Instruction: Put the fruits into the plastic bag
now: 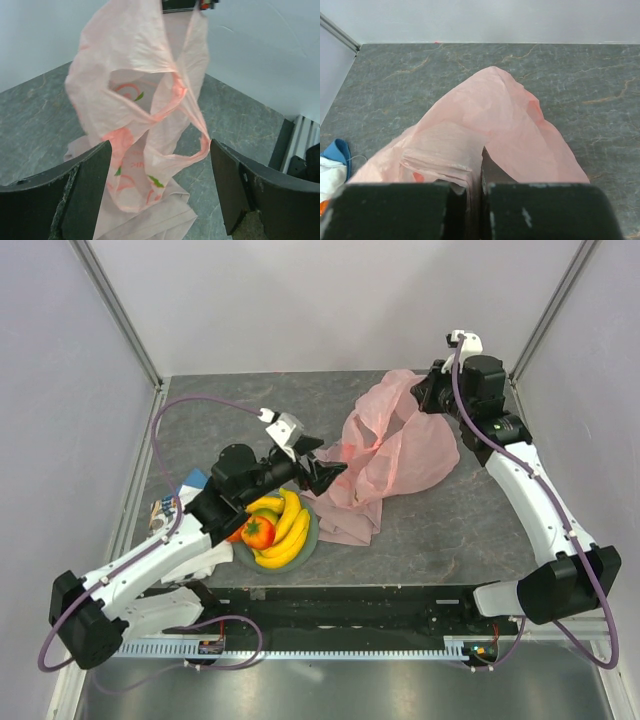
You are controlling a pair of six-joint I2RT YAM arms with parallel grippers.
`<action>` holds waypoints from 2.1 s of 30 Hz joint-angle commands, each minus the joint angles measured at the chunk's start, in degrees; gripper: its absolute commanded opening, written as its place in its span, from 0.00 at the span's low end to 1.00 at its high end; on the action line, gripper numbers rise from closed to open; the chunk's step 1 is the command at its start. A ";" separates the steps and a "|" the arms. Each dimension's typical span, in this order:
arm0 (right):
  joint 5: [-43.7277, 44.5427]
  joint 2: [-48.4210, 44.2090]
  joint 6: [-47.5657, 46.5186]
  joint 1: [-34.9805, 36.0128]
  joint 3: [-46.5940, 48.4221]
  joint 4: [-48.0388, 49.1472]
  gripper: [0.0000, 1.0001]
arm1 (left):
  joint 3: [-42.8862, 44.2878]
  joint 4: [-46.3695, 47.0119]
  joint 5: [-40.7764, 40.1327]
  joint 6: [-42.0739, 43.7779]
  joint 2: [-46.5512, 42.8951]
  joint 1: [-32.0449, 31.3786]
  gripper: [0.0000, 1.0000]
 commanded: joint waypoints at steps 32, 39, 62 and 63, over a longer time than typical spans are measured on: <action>-0.95 0.49 0.16 2.25 -3.61 1.96 0.00 | 7.10 6.81 -26.19 17.26 10.46 -11.59 0.84; -1.12 0.67 -0.11 2.25 -4.05 1.96 0.00 | 7.89 8.04 -28.66 17.52 11.86 -11.68 0.85; -5.25 0.57 -2.83 2.43 -2.04 -0.06 0.00 | 17.82 4.87 -26.92 17.80 23.82 -8.61 0.11; -5.26 1.80 -2.92 2.69 -1.42 -0.06 0.00 | 17.82 4.61 -25.25 16.40 23.99 -6.51 0.02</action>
